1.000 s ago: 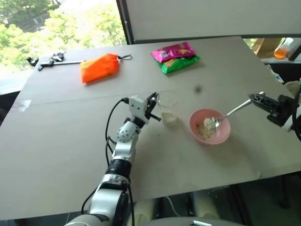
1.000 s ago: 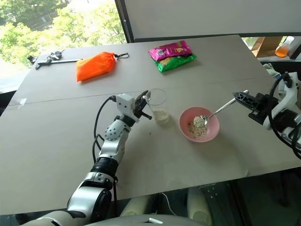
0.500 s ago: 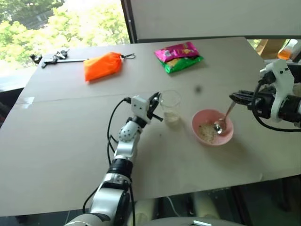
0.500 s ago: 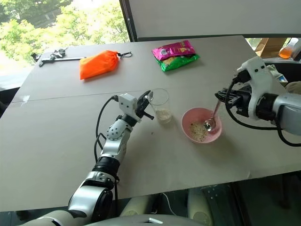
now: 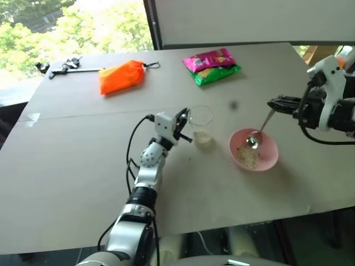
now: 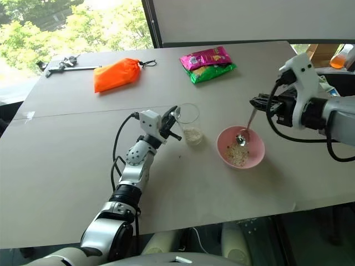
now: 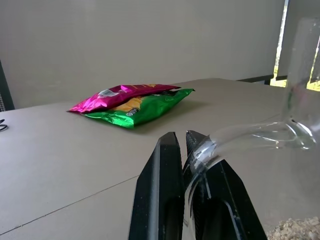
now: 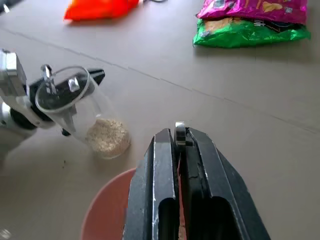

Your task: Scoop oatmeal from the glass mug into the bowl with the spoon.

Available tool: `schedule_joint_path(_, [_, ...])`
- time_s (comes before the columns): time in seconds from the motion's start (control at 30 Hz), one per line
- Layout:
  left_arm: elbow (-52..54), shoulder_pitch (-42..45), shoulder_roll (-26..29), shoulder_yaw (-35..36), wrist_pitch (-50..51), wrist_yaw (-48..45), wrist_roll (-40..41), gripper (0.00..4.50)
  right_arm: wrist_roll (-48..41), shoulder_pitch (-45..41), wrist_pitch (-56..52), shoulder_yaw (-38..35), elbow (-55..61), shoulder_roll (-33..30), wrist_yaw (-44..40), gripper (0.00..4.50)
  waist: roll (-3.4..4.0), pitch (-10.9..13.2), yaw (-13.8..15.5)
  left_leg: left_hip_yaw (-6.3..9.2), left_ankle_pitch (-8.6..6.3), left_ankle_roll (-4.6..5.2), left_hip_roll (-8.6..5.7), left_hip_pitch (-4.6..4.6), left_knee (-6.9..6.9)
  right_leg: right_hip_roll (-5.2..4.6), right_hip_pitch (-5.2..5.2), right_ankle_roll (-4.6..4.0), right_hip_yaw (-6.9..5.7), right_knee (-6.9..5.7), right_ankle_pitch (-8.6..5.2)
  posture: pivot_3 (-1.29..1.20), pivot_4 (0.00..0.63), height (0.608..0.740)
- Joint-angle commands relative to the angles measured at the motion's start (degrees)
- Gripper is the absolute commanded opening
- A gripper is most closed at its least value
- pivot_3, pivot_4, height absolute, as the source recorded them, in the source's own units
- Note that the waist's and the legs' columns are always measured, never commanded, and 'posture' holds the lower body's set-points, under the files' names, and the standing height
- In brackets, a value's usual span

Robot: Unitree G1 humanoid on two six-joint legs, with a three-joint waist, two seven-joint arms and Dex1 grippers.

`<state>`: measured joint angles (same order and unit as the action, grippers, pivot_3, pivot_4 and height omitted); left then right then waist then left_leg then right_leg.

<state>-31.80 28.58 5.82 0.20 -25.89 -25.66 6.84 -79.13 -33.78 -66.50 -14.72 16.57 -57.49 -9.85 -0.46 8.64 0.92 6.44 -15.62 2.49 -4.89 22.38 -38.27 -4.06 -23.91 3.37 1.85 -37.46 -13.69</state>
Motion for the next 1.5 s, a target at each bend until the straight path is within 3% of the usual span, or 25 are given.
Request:
schedule_joint_path(0.03, [0.0,-0.5,0.6,0.2,-0.9,0.5,-0.6,0.06,-11.5,1.2,1.0,-6.5,-4.8,2.7,8.9,0.0,-0.01,0.0,0.0,0.04,0.0,0.0,0.0,0.01,0.0,0.0,0.01,0.0,-0.04,0.01,0.0,0.0,0.15,0.74])
schedule_joint_path(0.17, [0.0,-0.5,0.9,0.2,-0.8,0.6,-0.6,0.06,-24.2,-3.4,7.1,-7.2,-10.8,7.4,21.0,0.0,0.0,0.0,-0.2,-0.04,-0.01,0.03,-0.01,0.0,-0.02,0.0,0.01,0.0,0.07,-0.05,0.01,0.0,0.15,0.74])
schedule_joint_path(0.27, [-0.3,-0.1,1.0,0.2,-0.9,0.8,-0.7,0.06,-27.2,-8.7,9.3,-4.4,-12.0,10.7,24.8,0.0,0.01,0.0,-0.3,-0.11,-0.02,0.05,-0.01,0.0,-0.02,0.02,-0.1,0.0,0.15,-0.18,0.0,0.0,0.15,0.74])
schedule_joint_path(0.57, [-0.5,0.4,1.7,0.3,-1.4,1.5,-1.1,0.06,-17.6,-21.6,7.2,5.3,-17.0,20.0,19.2,0.0,0.02,0.0,-0.3,-0.12,0.0,0.02,-0.03,0.14,-0.06,0.02,-0.25,0.01,0.11,-0.21,0.01,0.0,0.15,0.74])
schedule_joint_path(0.73, [1.1,-0.9,2.6,0.9,-1.4,2.6,-1.2,0.06,-1.6,-21.8,5.4,12.3,-14.4,18.1,8.6,0.0,0.04,0.0,-0.3,-0.07,0.03,-0.02,-0.03,0.29,-0.06,0.02,-0.37,0.0,0.07,-0.18,0.01,0.0,0.15,0.74])
schedule_joint_path(0.9, [2.6,-2.1,3.2,1.0,-0.9,3.4,-1.1,0.06,6.9,-22.3,5.7,14.9,-12.2,18.4,0.1,0.0,0.04,0.0,-0.5,-0.15,0.03,-0.02,-0.03,0.36,-0.05,0.03,-0.53,0.0,0.07,-0.25,0.01,0.0,0.15,0.74])
schedule_joint_path(1.0, [3.7,-2.6,3.5,1.1,-0.4,3.9,-1.1,0.0,8.5,-22.8,6.1,13.8,-11.9,20.5,-2.1,1.04,0.04,0.0,-0.7,-0.17,0.03,-0.03,-0.03,0.39,-0.05,0.04,-0.59,0.0,0.07,-0.28,0.01,0.0,0.15,0.74])
schedule_joint_path(1.17, [6.2,-4.5,5.0,1.7,0.9,4.9,-0.9,0.0,8.3,-23.7,6.9,8.0,-14.7,23.9,-1.5,3.58,0.04,0.0,-1.5,-0.22,0.03,-0.04,-0.03,0.42,-0.03,0.03,-0.7,0.0,0.17,-0.36,0.01,0.0,0.15,0.74])
schedule_joint_path(1.5, [17.0,-13.2,12.5,7.3,10.9,4.1,4.7,0.0,14.4,-17.5,7.4,1.6,-16.2,23.6,-0.6,3.58,0.06,0.0,-2.0,-0.28,0.03,-0.04,-0.01,0.41,0.0,0.07,-0.78,-0.01,0.43,-0.42,0.01,0.0,0.15,0.74])
